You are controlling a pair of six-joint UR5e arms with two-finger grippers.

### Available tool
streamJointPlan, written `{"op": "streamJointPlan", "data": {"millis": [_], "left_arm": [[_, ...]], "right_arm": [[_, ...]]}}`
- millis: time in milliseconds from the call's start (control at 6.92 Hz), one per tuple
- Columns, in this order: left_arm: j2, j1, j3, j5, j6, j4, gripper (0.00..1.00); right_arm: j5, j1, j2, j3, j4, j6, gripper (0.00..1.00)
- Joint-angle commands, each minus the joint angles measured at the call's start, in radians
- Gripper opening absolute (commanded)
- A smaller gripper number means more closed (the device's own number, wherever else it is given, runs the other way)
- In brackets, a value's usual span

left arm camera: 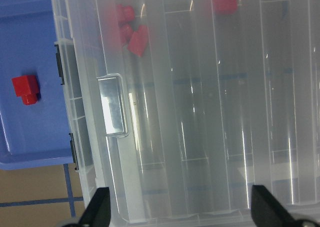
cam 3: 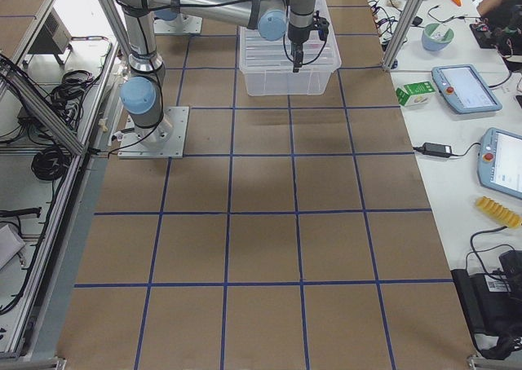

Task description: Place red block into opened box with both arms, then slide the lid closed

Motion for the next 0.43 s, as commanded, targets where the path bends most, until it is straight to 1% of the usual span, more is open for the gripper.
{"op": "streamJointPlan", "data": {"millis": [0, 145, 289], "left_arm": [[0.000, 0.002, 0.003, 0.000, 0.002, 0.000, 1.00], [0.000, 0.005, -0.017, -0.002, 0.011, 0.002, 1.00], [0.000, 0.008, -0.018, -0.003, 0.080, 0.003, 1.00]], "right_arm": [[-0.094, -0.006, 0.003, 0.050, -0.033, -0.004, 1.00], [-0.153, -0.006, 0.005, 0.055, -0.033, -0.007, 1.00], [-0.175, -0.016, 0.005, 0.057, -0.036, -0.012, 1.00]]}}
